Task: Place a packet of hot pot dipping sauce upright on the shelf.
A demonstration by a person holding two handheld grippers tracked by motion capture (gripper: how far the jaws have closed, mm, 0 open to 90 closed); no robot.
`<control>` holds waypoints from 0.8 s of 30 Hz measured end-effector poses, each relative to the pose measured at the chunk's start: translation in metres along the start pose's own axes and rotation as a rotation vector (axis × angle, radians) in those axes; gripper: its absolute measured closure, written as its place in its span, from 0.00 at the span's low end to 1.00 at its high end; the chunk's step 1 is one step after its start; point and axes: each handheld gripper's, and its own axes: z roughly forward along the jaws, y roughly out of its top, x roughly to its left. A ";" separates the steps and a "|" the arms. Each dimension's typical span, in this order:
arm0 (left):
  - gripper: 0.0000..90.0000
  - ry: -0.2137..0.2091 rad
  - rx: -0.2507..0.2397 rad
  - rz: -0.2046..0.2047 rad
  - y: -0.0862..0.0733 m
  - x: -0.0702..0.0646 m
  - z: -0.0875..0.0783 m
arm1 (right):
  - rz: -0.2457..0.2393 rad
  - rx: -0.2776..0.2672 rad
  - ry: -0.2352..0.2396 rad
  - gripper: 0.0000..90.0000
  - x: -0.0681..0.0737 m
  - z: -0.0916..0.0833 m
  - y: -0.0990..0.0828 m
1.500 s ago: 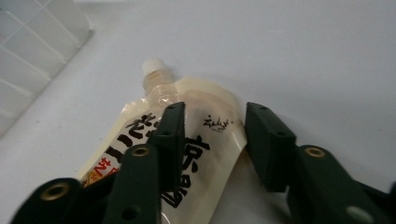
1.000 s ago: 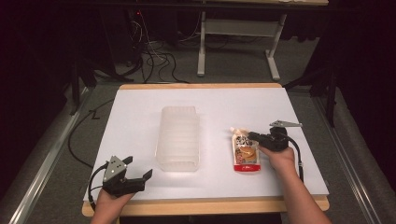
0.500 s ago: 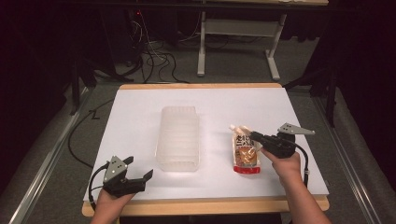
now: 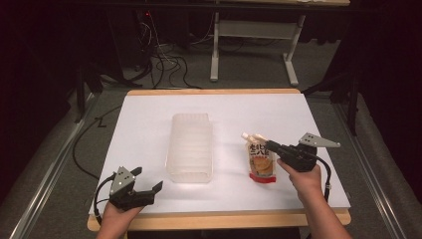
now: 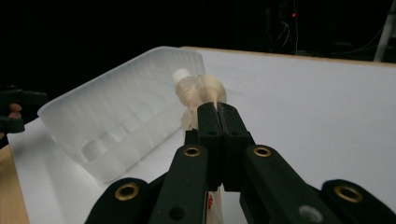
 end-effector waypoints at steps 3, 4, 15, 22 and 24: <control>0.12 0.002 0.003 0.002 0.000 0.000 0.001 | -0.016 -0.062 -0.030 1.00 0.000 -0.005 0.005; 0.12 0.002 0.003 0.002 0.000 0.000 0.001 | -0.021 -0.083 -0.039 1.00 -0.001 -0.006 0.007; 0.12 0.003 0.006 0.002 0.000 0.000 0.002 | -0.006 -0.194 -0.139 1.00 -0.026 -0.011 0.008; 0.12 0.000 0.004 -0.001 0.000 0.000 0.001 | -0.006 -0.176 -0.174 1.00 -0.034 -0.008 0.000; 0.12 0.001 0.001 -0.003 0.000 0.001 0.001 | -0.005 -0.169 -0.181 1.00 -0.038 -0.008 -0.004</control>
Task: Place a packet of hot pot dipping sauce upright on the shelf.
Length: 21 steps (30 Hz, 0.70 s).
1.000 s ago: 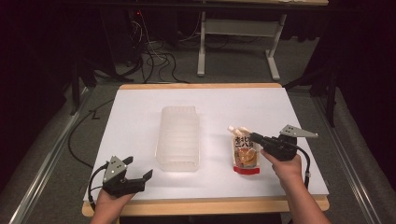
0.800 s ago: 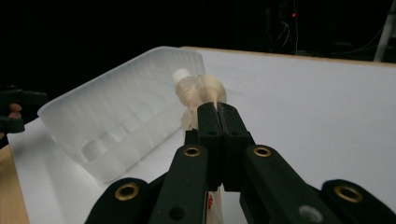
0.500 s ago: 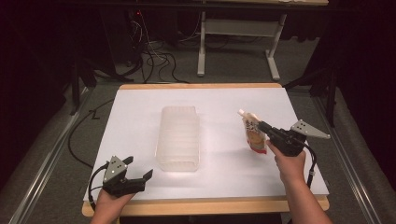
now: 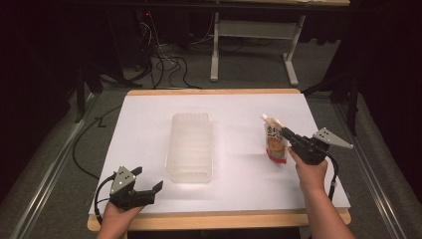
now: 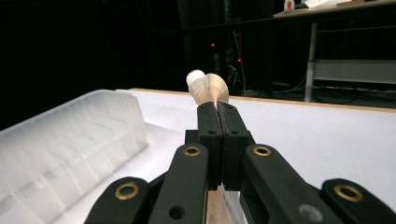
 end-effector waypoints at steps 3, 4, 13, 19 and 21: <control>0.12 -0.001 -0.001 -0.004 0.000 0.001 0.000 | 0.001 -0.004 -0.018 1.00 -0.001 -0.004 -0.002; 0.12 -0.001 -0.001 -0.004 0.000 0.001 0.000 | -0.013 -0.007 -0.026 1.00 -0.001 -0.006 -0.003; 0.12 -0.001 -0.003 -0.011 0.000 0.001 0.000 | -0.054 0.025 -0.065 0.98 0.000 -0.033 -0.011; 0.12 -0.001 -0.002 -0.009 0.000 0.000 0.000 | -0.094 0.045 -0.073 0.92 0.003 -0.041 -0.014; 0.12 0.000 -0.003 -0.012 0.000 0.000 0.000 | -0.095 0.054 -0.076 0.87 0.004 -0.042 -0.014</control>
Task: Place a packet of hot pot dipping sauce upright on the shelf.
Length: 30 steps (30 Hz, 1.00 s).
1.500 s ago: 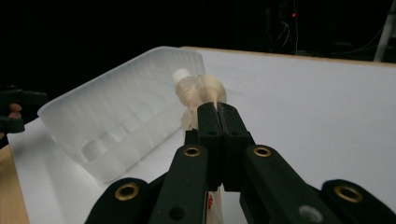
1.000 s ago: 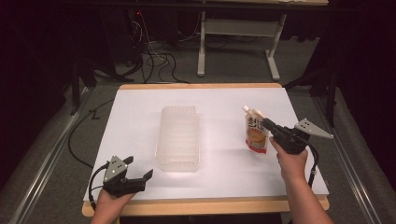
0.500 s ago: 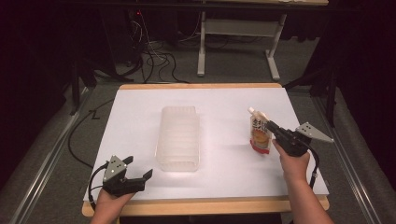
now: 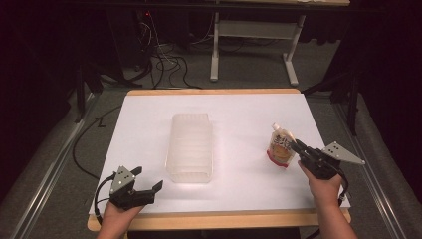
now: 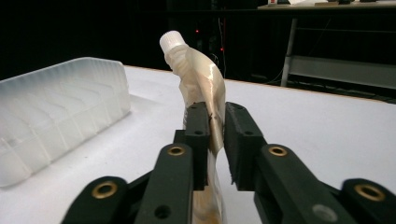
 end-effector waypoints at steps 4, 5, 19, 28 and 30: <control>0.12 0.001 0.000 0.001 0.000 0.000 0.000 | 0.024 0.021 -0.003 0.74 0.000 -0.001 0.001; 0.12 0.000 0.001 0.001 0.000 0.000 -0.001 | 0.024 0.021 -0.003 0.74 0.000 -0.001 0.001; 0.12 -0.004 0.004 0.007 0.000 0.000 0.001 | 0.063 0.136 0.009 0.52 -0.005 0.014 -0.011; 0.12 -0.003 0.009 0.005 -0.001 0.001 0.002 | 0.051 0.147 0.031 0.71 -0.008 0.018 -0.014; 0.12 -0.003 0.008 0.004 -0.001 0.001 0.002 | 0.051 0.145 0.039 0.74 -0.008 0.018 -0.014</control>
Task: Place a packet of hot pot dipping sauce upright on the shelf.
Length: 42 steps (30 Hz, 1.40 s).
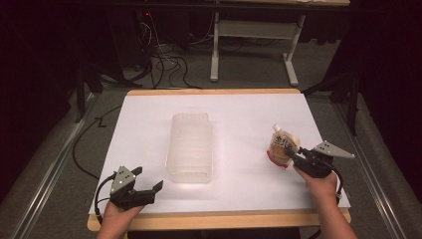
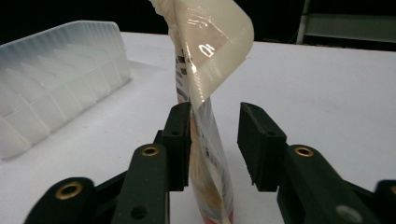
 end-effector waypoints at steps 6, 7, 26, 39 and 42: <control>0.12 0.001 0.001 -0.006 0.000 0.000 0.000 | -0.004 -0.003 0.013 0.90 0.000 0.000 0.001; 0.12 0.001 0.001 -0.006 0.000 0.000 0.000 | -0.004 -0.003 0.013 0.90 0.000 0.000 0.001; 0.13 0.005 -0.020 -0.019 -0.003 0.005 0.002 | -0.064 -0.022 0.047 1.00 0.008 -0.004 0.013; 0.13 0.003 -0.037 -0.007 -0.001 0.004 -0.002 | -0.081 -0.039 0.081 1.00 0.012 -0.005 0.021; 0.13 0.007 -0.043 -0.013 -0.001 0.004 -0.003 | -0.087 -0.045 0.095 1.00 0.015 -0.005 0.023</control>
